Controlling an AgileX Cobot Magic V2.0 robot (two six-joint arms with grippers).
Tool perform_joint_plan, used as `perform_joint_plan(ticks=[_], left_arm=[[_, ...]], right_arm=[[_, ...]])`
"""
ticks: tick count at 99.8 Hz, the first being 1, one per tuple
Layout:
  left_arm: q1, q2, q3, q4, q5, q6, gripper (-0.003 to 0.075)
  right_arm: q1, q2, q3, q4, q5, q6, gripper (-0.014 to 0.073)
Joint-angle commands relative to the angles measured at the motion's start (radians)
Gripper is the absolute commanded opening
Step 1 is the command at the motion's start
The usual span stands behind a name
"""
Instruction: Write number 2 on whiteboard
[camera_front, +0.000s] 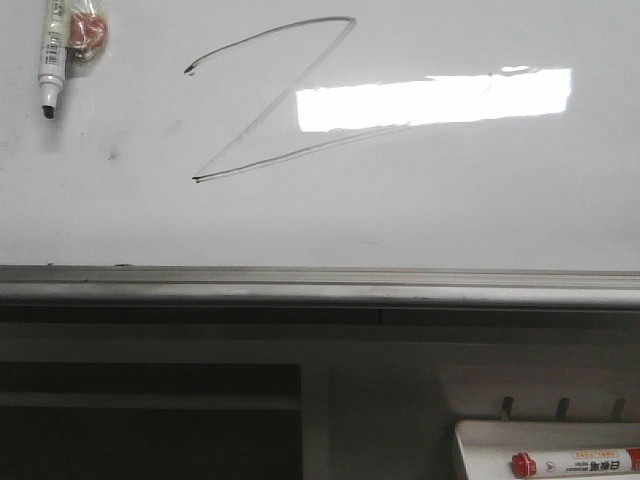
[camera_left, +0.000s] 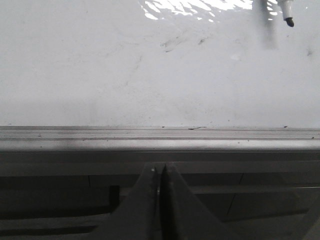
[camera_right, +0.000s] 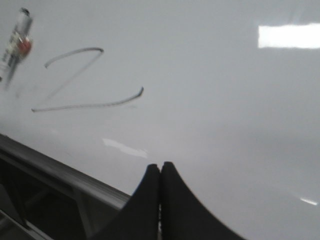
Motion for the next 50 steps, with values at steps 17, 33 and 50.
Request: perform_joint_plan(ticks=[17,33,50], left_arm=[[0.002,-0.026,0.010,-0.013,-0.050,-0.004,-0.0020],[0.002,-0.026,0.010,-0.013,-0.050,-0.004,-0.0020],[0.002,-0.026,0.010,-0.013,-0.050,-0.004,-0.0020]], right_arm=[[0.000,-0.007,0.101,-0.288,-0.182,0.009,-0.0061],[-0.047,-0.007,0.101,-0.274,-0.278,0.031,-0.0061],[-0.190,-0.007,0.101,-0.086,-0.391,0.011,-0.0061]])
